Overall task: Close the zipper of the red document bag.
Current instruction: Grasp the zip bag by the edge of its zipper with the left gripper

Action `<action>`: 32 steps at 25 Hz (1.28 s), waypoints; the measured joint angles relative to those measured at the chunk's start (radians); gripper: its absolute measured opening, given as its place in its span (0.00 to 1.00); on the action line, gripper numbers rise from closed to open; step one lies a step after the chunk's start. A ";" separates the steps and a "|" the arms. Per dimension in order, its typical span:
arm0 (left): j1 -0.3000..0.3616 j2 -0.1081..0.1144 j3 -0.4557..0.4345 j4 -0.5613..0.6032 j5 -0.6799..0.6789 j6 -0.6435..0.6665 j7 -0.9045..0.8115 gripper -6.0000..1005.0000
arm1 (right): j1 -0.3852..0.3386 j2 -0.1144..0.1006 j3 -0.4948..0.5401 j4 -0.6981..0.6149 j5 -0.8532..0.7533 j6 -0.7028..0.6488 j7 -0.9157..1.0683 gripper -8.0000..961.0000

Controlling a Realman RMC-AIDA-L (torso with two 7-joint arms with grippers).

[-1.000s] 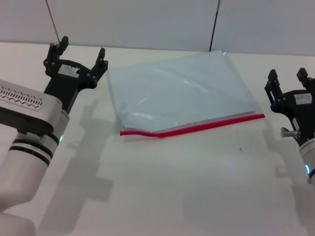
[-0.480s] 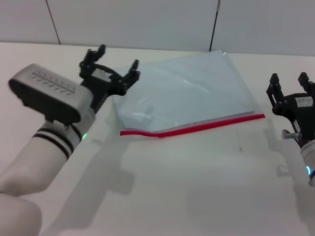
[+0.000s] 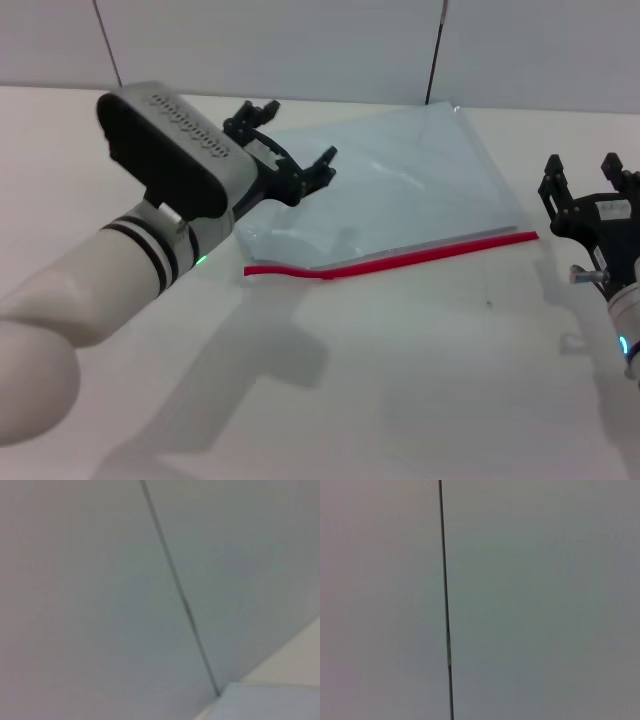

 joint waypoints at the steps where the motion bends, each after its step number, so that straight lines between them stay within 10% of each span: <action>1: 0.007 -0.002 -0.023 0.028 0.001 0.061 0.024 0.87 | 0.001 0.000 0.001 0.000 0.000 -0.007 0.000 0.69; 19: 0.007 -0.069 -0.328 0.250 0.296 0.833 0.151 0.87 | 0.024 0.000 0.006 0.000 0.014 -0.057 0.000 0.70; 32: -0.111 -0.086 -0.358 0.341 0.552 1.267 0.133 0.87 | 0.040 -0.002 0.006 0.002 0.014 -0.081 0.000 0.70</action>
